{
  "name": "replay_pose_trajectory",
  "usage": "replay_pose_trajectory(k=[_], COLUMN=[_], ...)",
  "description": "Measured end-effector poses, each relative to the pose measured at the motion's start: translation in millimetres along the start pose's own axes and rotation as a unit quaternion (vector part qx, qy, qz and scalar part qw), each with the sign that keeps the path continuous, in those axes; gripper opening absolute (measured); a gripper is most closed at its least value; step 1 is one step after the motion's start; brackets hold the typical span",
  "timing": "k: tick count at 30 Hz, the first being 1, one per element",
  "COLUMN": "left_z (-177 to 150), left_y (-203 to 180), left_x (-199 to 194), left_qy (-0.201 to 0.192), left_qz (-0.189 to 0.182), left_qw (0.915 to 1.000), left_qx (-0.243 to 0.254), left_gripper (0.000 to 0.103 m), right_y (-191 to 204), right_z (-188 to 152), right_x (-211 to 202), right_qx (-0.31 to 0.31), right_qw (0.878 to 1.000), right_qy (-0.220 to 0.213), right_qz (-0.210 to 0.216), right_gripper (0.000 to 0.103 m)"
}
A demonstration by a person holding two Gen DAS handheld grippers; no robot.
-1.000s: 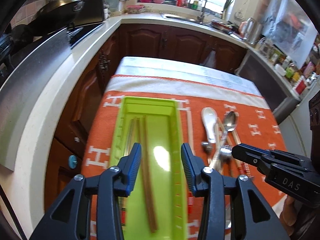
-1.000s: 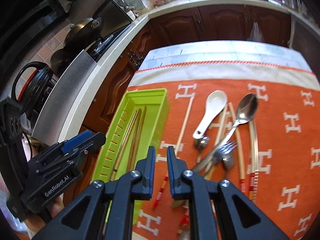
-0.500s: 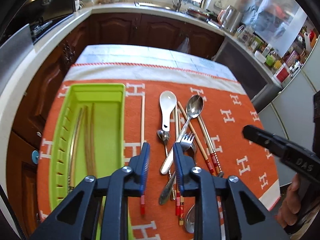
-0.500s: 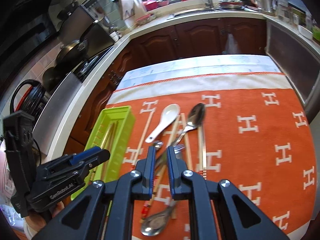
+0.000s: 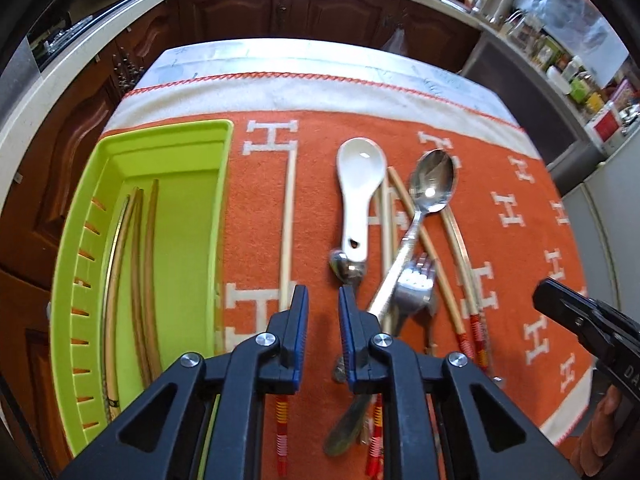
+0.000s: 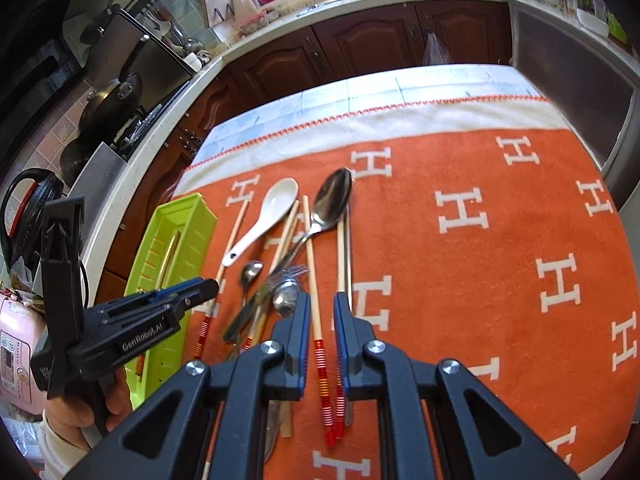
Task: Organize utensils
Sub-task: 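Move the left tool to a red-banded chopstick and close on it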
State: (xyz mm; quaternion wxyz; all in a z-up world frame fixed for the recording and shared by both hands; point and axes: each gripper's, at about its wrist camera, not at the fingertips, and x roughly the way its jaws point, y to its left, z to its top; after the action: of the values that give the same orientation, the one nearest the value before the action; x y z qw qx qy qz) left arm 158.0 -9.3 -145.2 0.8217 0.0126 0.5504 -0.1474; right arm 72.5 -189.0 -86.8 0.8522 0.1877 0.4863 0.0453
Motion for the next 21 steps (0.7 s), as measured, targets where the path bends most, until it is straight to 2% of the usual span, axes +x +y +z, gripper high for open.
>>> replay_pose_trajectory(k=[6,13,19,21], left_z=[4,11,14,14], left_y=[1,-3,-15,-16], left_x=[15,22,29,30], left_qy=[0.022,0.026,0.024,0.021], left_qz=[0.037,0.075,0.107,0.108], left_qw=[0.9991,0.9967,0.9928,0.9927], left_qx=[0.001,0.014,0.048,0.049], left_gripper=[0.013,0.014,0.017,0.017], right_y=[-9,-16,-22,-24], right_z=[-1,-2,-2,-2], right_x=[11,23,28,30], right_qx=[0.004,0.01,0.012,0.013], right_qw=[1.0,1.0,0.999,0.999], right_qy=[0.013,0.026,0.031,0.032], right_qz=[0.006,0.012,0.011,0.01], right_gripper=[0.012,0.012,0.012,0.012])
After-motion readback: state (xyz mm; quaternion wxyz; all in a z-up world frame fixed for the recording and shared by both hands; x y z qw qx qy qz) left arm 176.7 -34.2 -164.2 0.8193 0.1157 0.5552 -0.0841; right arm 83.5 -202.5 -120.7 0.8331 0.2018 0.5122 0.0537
